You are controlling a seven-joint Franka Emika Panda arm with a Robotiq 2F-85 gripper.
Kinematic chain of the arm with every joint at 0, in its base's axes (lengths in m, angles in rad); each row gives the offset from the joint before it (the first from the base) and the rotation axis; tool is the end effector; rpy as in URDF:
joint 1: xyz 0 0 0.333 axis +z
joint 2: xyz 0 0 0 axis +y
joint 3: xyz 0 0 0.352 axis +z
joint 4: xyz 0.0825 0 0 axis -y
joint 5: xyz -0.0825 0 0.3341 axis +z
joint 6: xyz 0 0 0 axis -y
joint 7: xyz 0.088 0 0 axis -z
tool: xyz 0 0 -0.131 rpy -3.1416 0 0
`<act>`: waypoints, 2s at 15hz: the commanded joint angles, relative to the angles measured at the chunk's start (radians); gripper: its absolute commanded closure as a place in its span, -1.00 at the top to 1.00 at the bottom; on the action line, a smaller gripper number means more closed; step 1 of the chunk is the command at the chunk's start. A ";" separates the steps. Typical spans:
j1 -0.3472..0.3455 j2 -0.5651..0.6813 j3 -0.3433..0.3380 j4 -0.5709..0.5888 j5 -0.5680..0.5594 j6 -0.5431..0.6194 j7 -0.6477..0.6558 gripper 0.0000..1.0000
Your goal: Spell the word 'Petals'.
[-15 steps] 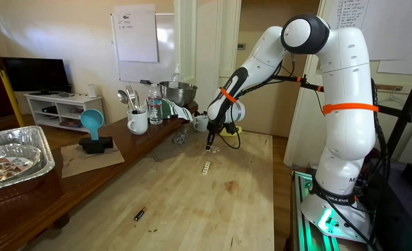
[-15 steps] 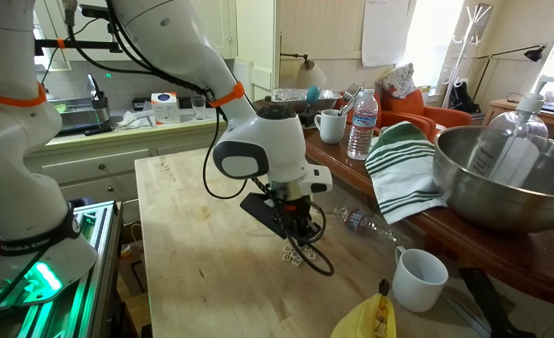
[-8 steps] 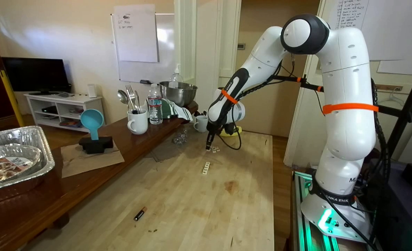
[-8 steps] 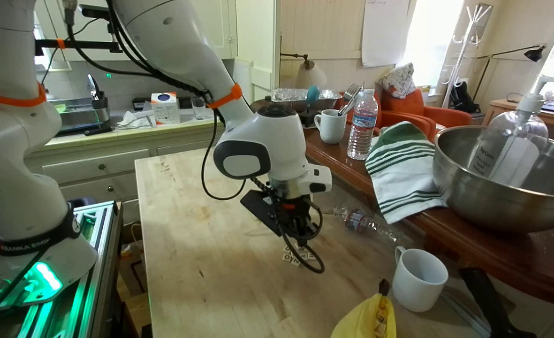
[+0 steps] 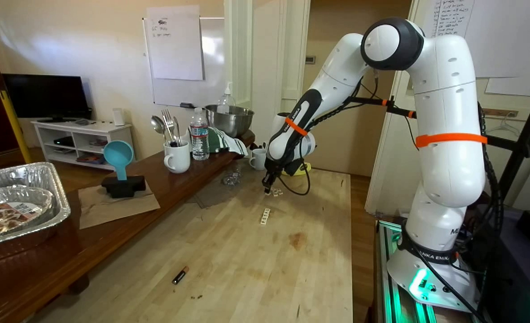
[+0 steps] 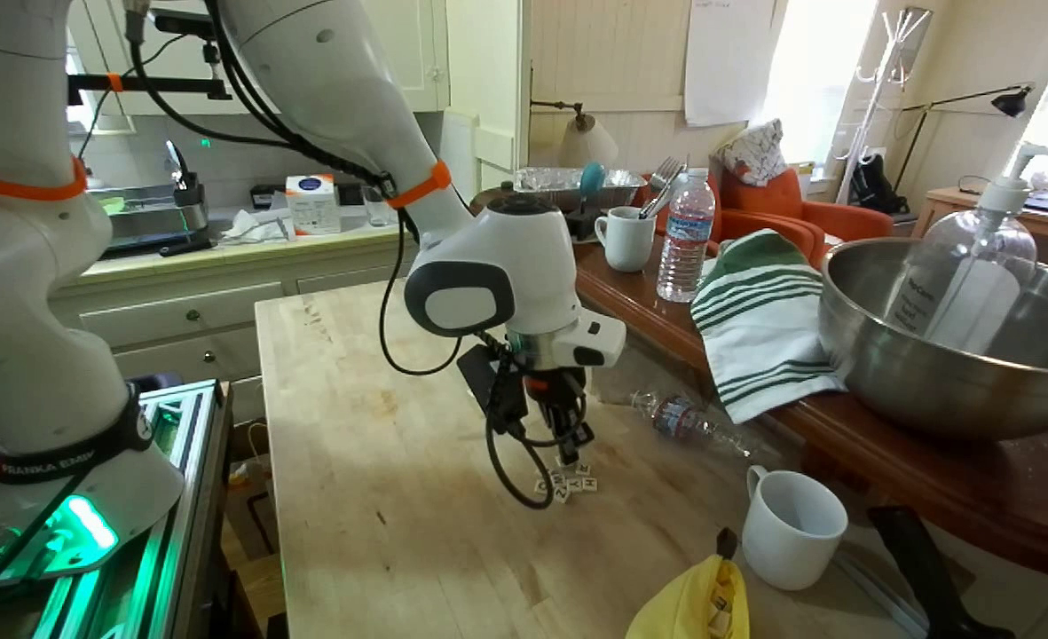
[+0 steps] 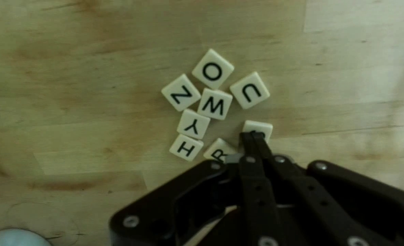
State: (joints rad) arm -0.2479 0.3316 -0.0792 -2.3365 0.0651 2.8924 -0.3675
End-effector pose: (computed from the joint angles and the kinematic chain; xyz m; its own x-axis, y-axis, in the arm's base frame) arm 0.5041 -0.1739 0.2717 0.9776 -0.0052 0.2105 -0.0218 -0.9968 0.0767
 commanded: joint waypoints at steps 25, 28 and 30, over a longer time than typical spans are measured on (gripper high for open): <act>0.178 -0.104 -0.118 -0.036 -0.074 -0.200 0.597 -1.00; 0.169 -0.131 -0.109 -0.042 -0.075 -0.183 0.570 -1.00; 0.144 -0.142 -0.081 -0.043 -0.046 -0.179 0.477 -1.00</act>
State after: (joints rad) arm -0.0821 0.2290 -0.1843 -2.3562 0.0143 2.7211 0.1868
